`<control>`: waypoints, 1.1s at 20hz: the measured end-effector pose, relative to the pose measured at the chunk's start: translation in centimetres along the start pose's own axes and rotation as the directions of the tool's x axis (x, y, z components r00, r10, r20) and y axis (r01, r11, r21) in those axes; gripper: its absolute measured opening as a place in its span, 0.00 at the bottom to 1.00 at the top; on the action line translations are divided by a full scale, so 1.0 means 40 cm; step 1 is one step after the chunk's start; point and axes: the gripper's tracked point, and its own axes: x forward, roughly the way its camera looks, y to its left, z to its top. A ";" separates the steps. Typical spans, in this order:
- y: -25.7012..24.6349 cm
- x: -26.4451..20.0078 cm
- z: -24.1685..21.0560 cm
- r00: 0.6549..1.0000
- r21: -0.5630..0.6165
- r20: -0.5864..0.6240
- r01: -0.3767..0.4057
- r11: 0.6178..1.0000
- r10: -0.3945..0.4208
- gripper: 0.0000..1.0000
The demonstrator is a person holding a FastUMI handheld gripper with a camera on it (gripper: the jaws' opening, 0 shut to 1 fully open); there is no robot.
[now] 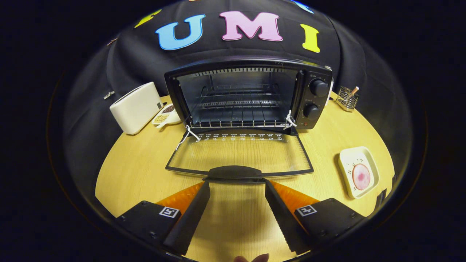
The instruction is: Open the toaster oven, put the food inside, and close the toaster oven door.
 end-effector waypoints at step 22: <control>-0.743 -0.193 -0.009 0.953 0.057 -0.280 -0.101 0.993 0.113 1.00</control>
